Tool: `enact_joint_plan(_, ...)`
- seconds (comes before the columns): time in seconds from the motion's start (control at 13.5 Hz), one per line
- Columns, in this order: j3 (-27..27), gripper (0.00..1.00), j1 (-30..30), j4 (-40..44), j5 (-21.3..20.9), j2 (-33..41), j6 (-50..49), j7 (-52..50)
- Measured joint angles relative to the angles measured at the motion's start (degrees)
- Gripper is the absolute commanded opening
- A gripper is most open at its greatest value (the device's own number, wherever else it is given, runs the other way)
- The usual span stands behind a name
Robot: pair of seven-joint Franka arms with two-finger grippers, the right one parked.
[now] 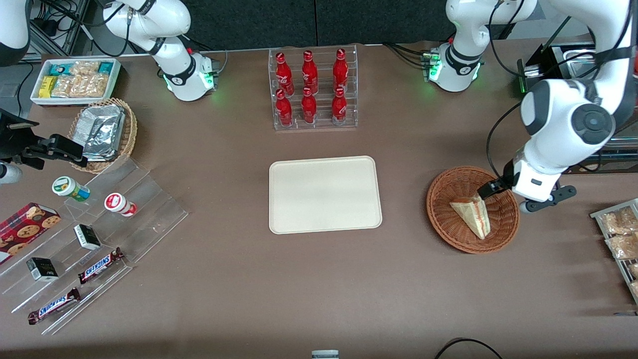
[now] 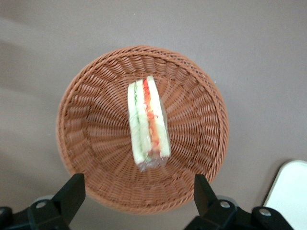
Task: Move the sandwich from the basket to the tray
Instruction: 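Lower the left gripper and close it on the wrapped sandwich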
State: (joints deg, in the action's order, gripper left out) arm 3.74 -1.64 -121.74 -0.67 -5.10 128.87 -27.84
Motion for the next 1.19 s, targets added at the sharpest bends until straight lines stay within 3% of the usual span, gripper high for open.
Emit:
enact_joint_plan(0.89,0.0,1.0,-1.0,-3.6,0.0,-9.6,14.7,-2.7)
enact_joint_plan(0.96,0.0,0.9,-1.0,-3.6,0.0,-10.0,14.7,-2.7)
enact_joint_plan(1.11,0.0,0.29,-1.0,-3.6,0.0,-10.6,14.7,-2.7)
enact_joint_plan(1.19,0.0,0.08,-1.0,-3.6,0.0,-10.9,14.7,-2.7)
